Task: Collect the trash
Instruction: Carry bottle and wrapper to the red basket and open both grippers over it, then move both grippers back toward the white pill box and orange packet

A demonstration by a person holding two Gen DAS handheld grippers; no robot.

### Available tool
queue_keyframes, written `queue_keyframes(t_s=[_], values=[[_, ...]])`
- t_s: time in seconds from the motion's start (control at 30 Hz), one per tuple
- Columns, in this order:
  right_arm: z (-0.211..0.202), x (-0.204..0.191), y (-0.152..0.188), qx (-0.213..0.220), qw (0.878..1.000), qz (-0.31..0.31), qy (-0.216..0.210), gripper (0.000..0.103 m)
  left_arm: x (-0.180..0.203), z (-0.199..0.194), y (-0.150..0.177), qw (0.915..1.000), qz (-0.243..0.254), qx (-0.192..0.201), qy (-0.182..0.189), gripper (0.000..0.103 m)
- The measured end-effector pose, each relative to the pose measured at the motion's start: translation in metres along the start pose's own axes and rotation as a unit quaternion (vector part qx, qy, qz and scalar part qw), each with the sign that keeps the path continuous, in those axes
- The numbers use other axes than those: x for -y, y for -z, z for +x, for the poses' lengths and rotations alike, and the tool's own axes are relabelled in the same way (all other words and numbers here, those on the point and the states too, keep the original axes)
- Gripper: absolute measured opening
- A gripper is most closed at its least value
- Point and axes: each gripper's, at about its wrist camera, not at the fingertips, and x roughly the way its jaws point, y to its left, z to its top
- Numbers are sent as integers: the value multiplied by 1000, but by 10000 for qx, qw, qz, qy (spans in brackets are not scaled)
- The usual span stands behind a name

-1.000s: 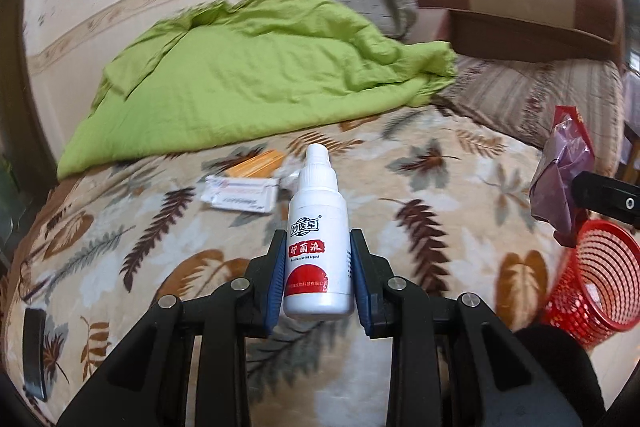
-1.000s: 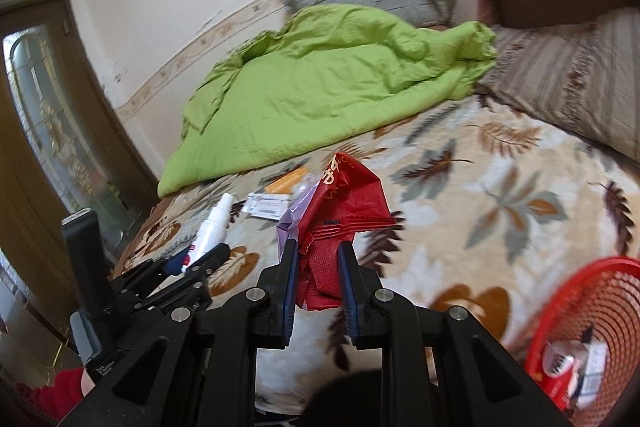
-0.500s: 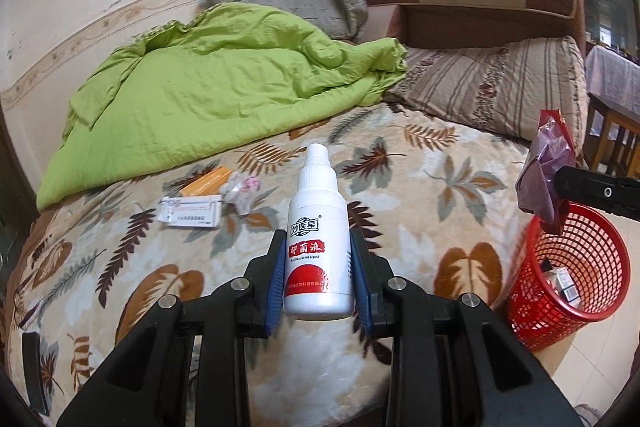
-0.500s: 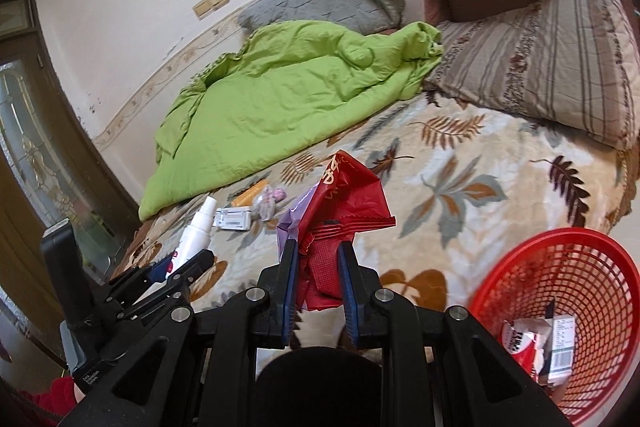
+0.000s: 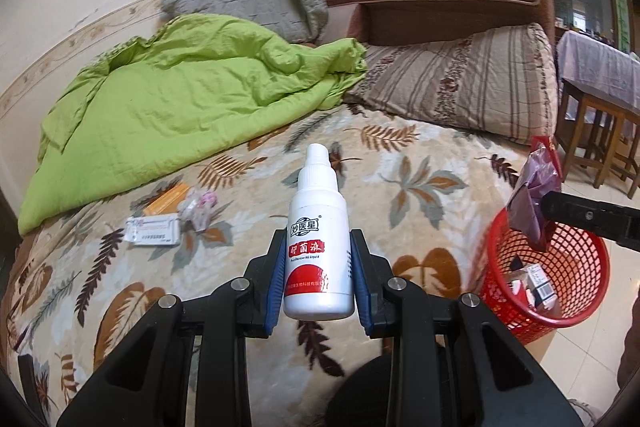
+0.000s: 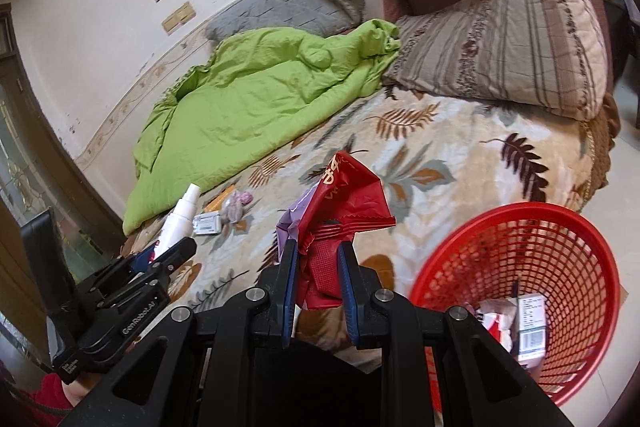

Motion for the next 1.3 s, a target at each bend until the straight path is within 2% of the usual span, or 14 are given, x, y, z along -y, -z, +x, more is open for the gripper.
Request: queue_keyframes(t_s=[0.07,0.23,0.37,0.57,0.6,0.63,0.67,0.7,0.73,0.83,0.97,1.03,1.23,1.3], values=[[-5,9,-1,24,9999,95,101,21,6,0,-3,9997,7,-39,222,29],[-26,41,-6,185,9980,363,474,21,28,4,-16,9937,-37,-254,1089,29],[-43,68,-10,300,9949,600,751,22,54,15,-26,9835,-18,-553,1722,29],[-56,94,-11,269,9909,821,1032,25,101,31,-33,9688,151,-837,2329,29],[-56,97,-10,245,9903,838,1077,27,109,35,-32,9656,181,-898,2435,29],[-55,100,-10,209,9897,855,1129,35,119,39,-31,9605,202,-993,2592,29],[-54,102,-9,163,9891,862,1178,49,127,42,-30,9575,224,-1053,2677,39],[-54,104,-8,148,9883,872,1245,54,133,44,-29,9560,251,-1094,2710,48],[-54,105,-7,165,9874,881,1306,59,139,44,-28,9562,275,-1096,2700,62],[-57,104,-8,186,9866,833,1389,59,139,39,-25,9562,306,-990,2739,64],[-54,95,-10,203,9892,698,1271,60,116,31,-25,9616,130,-831,2613,67],[-48,83,-11,190,9918,539,1146,61,97,28,-24,9662,-15,-773,2458,71],[-10,31,-11,-158,9960,-96,874,62,25,23,-16,9819,-580,-643,1683,71],[3,15,-11,-263,9967,-260,720,62,-3,24,-11,9833,-829,-665,1479,72]])
